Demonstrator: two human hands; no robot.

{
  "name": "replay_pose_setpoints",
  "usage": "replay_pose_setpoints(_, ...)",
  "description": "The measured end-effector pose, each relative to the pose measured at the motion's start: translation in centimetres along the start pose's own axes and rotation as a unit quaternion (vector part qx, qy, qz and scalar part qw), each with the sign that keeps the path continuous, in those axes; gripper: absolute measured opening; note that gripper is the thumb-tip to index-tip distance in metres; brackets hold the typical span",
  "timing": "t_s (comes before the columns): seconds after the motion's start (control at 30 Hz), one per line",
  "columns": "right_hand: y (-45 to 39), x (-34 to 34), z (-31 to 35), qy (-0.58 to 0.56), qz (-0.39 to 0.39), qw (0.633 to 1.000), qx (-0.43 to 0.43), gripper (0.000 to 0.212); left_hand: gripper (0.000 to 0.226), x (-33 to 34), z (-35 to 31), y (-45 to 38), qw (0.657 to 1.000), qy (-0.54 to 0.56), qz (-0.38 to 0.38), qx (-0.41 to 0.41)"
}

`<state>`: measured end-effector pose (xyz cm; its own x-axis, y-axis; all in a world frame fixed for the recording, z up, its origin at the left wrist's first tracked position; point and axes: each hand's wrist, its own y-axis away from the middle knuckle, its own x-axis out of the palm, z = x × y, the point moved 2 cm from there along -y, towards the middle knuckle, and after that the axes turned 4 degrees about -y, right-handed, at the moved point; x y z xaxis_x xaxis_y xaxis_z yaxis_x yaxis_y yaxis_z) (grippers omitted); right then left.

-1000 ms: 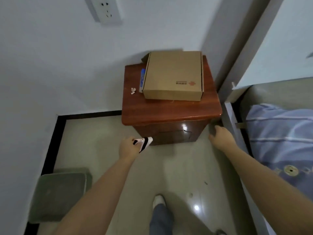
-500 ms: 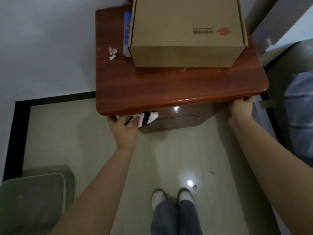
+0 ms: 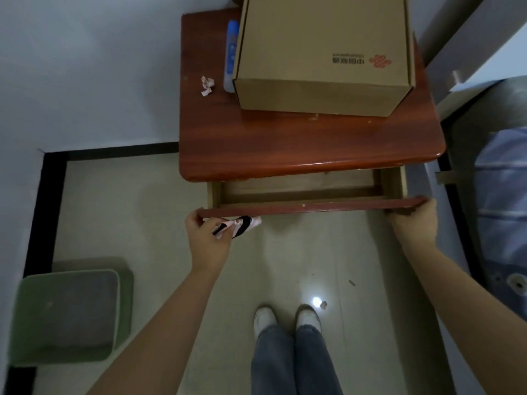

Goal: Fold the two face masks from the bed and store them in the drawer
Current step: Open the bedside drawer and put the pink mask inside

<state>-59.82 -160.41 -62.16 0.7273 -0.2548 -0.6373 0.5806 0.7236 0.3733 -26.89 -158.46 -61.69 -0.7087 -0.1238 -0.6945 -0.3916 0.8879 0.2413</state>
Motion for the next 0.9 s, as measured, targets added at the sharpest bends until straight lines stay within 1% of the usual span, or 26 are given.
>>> replay_pose_setpoints(0.1, 0.6, -0.5, 1.2, 0.075, -0.012, 0.992, -0.103, 0.031, 0.013, -0.3, 0.0, -0.4, 1.0, -0.018, -0.019, 0.015)
replay_pose_setpoints(0.17, 0.6, -1.2, 1.6, 0.14, 0.004, 0.981, -0.136, 0.023, 0.013, -0.7, 0.4, -0.4, 0.998, -0.048, -0.044, 0.021)
replay_pose_setpoints(0.23, 0.7, -1.9, 1.5, 0.174, 0.022, 0.973, -0.151, 0.022, 0.012, -1.1, 0.7, 0.3, 0.995, -0.085, -0.039, 0.036)
replay_pose_setpoints(0.33, 1.3, -2.3, 0.9, 0.201, 0.048, 0.97, -0.127, 0.018, 0.012, -0.9, 1.3, 1.8, 0.993, -0.107, -0.018, 0.051)
replay_pose_setpoints(0.4, 1.8, -1.8, 0.3, 0.251, 0.063, 0.958, -0.124, 0.017, 0.011, -0.5, 1.7, 2.5, 0.993, -0.111, -0.013, 0.048)
replay_pose_setpoints(0.5, 2.3, -0.8, -0.2, 0.375, 0.051, 0.913, -0.152, 0.021, 0.008, 0.2, 2.0, 3.2, 0.995, -0.089, 0.021, 0.025)
replay_pose_setpoints(0.57, 2.7, -0.3, -0.4, 0.425, 0.048, 0.886, -0.179, 0.019, 0.012, 0.0, 1.7, 3.5, 0.996, -0.08, 0.046, 0.002)
replay_pose_setpoints(0.6, 2.7, -0.2, -0.4, 0.436, 0.05, 0.878, -0.192, 0.02, 0.012, -0.3, 1.1, 3.8, 0.996, -0.078, 0.047, 0.0)
replay_pose_setpoints(0.67, 2.9, 0.1, -0.3, 0.433, 0.067, 0.872, -0.217, 0.021, 0.007, -1.6, -0.7, 4.4, 0.998, -0.04, 0.019, 0.041)
replay_pose_setpoints(0.73, 3.4, 0.8, 0.0, 0.401, 0.105, 0.873, -0.257, 0.021, 0.011, -2.4, -3.2, 4.9, 0.995, 0.036, 0.01, 0.094)
replay_pose_setpoints(0.77, 3.9, 1.3, 0.3, 0.382, 0.124, 0.873, -0.278, 0.02, 0.012, -2.2, -4.4, 4.7, 0.994, 0.064, 0.018, 0.09)
replay_pose_setpoints(0.8, 4.5, 1.7, 0.4, 0.364, 0.137, 0.872, -0.297, 0.019, 0.011, -1.6, -5.2, 4.2, 0.994, 0.086, 0.025, 0.062)
replay_pose_setpoints(0.83, 4.9, 2.1, 0.5, 0.344, 0.141, 0.874, -0.313, 0.019, 0.013, -0.5, -5.7, 3.3, 0.995, 0.093, 0.025, 0.018)
replay_pose_setpoints(0.9, 5.3, 2.4, 0.7, 0.308, 0.132, 0.883, -0.328, 0.02, 0.023, 1.9, -6.3, 0.7, 0.994, 0.055, 0.026, -0.092)
